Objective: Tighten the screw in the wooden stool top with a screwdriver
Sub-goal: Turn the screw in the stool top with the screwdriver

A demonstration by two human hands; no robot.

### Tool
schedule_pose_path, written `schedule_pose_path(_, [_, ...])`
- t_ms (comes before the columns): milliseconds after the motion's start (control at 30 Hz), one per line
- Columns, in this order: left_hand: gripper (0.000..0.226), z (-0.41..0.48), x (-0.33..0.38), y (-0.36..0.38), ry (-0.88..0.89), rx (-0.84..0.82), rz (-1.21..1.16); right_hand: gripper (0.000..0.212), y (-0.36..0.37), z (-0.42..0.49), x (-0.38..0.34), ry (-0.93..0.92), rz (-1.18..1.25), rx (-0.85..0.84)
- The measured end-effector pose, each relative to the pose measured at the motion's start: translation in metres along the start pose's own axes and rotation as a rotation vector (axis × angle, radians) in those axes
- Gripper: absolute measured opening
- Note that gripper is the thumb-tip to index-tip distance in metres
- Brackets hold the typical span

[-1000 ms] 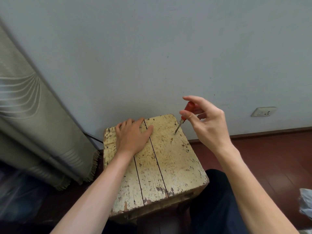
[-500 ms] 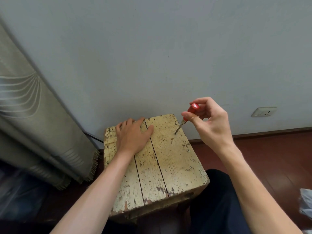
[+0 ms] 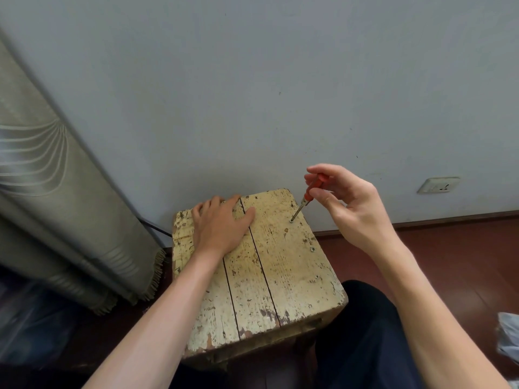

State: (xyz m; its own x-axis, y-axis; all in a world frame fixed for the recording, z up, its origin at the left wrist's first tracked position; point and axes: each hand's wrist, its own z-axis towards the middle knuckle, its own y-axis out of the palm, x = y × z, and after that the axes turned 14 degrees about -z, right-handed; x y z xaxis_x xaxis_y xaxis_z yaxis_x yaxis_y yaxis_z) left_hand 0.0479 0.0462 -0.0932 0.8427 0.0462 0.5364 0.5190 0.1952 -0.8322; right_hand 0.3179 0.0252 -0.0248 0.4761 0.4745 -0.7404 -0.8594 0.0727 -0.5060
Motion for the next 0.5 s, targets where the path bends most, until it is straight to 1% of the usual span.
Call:
schedule_pose_path(133, [0.072,0.0,0.001,-0.001,0.005,0.004,0.004,0.036,0.001,0.001,-0.004,0.026,0.024,0.04])
schedule_pose_path(267, [0.072,-0.001,0.001,-0.001,0.005,0.005,0.003,0.028,0.007,0.002,-0.007,0.076,-0.032,0.135])
schedule_pose_path(333, [0.071,-0.001,0.001,-0.001,0.004,0.004,0.006,0.029,0.011,0.001,-0.01,0.101,-0.051,0.18])
schedule_pose_path(400, [0.071,-0.001,0.001,-0.001,0.005,0.012,0.008,0.03,0.014,0.001,-0.011,0.087,-0.051,0.206])
schedule_pose_path(500, [0.071,-0.001,0.002,-0.001,0.008,0.009,0.008,0.035,0.011,-0.001,-0.009,0.041,-0.085,0.189])
